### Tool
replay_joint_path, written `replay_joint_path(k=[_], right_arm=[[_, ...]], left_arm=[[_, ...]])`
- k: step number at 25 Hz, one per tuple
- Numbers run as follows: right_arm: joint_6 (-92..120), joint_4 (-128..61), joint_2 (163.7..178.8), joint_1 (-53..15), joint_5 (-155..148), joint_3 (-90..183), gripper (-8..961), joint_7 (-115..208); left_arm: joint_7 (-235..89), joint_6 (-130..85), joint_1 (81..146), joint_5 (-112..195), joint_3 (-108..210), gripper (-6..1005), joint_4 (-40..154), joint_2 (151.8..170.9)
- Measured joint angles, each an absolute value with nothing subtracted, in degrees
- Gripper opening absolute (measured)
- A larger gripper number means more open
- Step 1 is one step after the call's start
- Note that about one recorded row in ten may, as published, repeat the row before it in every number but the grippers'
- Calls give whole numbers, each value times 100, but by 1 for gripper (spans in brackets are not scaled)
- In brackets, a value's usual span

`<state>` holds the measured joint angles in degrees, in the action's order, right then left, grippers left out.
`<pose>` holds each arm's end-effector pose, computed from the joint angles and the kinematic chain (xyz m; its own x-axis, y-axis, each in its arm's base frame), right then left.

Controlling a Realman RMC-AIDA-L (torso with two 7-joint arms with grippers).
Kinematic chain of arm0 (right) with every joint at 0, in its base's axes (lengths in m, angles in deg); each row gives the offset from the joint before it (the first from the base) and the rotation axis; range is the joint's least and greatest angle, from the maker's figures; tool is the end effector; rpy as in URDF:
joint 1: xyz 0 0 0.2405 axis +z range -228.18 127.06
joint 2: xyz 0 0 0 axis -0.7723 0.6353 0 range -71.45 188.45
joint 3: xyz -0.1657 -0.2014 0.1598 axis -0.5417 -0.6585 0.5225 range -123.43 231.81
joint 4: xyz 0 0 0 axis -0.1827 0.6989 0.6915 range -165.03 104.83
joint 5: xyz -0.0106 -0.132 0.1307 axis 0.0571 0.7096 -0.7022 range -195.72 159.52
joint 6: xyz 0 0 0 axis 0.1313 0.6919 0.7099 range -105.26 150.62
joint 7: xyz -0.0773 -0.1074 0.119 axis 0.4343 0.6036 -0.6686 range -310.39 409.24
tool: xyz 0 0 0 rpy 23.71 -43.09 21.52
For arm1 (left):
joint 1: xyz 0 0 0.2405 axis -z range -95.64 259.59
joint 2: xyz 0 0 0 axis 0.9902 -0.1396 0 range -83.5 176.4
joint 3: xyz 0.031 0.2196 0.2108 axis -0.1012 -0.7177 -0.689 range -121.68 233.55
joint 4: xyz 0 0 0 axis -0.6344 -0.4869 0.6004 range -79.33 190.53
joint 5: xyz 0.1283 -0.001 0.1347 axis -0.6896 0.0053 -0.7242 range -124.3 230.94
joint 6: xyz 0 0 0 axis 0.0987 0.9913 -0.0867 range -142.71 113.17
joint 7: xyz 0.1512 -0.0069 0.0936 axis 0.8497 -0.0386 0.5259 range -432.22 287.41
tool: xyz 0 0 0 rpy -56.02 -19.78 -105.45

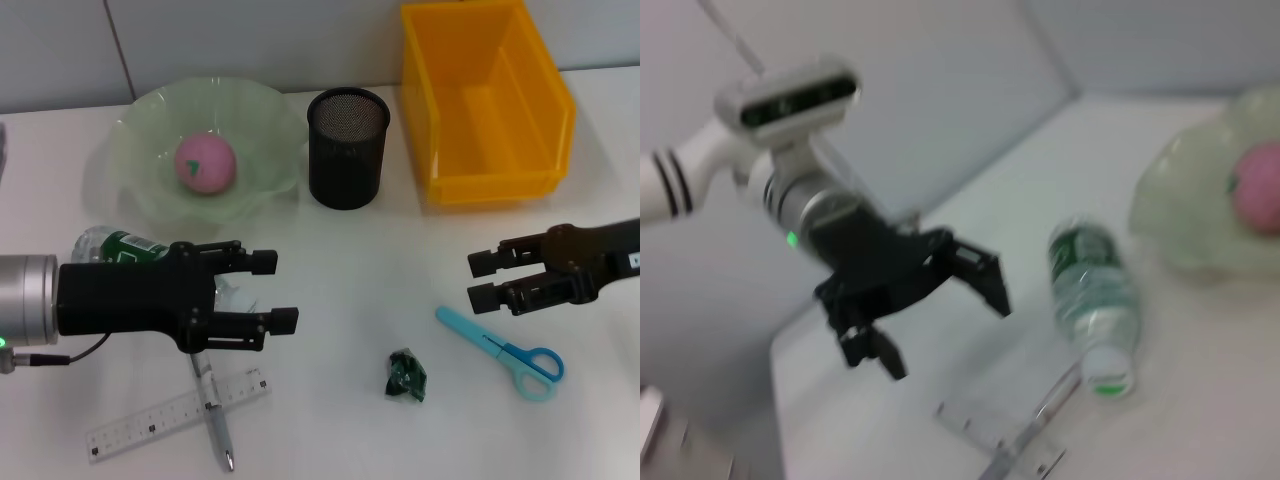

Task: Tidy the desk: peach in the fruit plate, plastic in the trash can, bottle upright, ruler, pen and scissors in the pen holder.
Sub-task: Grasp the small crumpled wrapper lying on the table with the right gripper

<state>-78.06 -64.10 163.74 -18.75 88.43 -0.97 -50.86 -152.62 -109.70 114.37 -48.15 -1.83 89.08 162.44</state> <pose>0.2828 0.3308 0.0111 0.7260 -0.6018 -0.3328 -0.5905 -0.7936 0.1467 -0.2346 0.3234 -0.0655 0.8042 0.3203 0.5006 0.3186 -0.9434 0.0918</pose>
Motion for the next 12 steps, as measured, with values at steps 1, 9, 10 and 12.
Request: replay_joint_path(k=[1,9,10,12], right_arm=[[-7878,-6504,16370,-1739,9010,-86,775,-5231],[-8135,-6882,16497,-676,10419,-497,775,-5716],[-8135,-6882,16497,-676,10419,-497,775,-5716],[-8076,-6969,16580,-544,10548,-783,775,-5721]], left_arm=[[-15246,-10973,11412,-4815,-176,818,8908,16245],[-15203,-11001,11323,-4822,-198,818,8908,16259],[-15201,-10996,11314,-4829,-200,818,8909,16266],[-15196,-10971,11291,-4846,-183,819,8909,16280]])
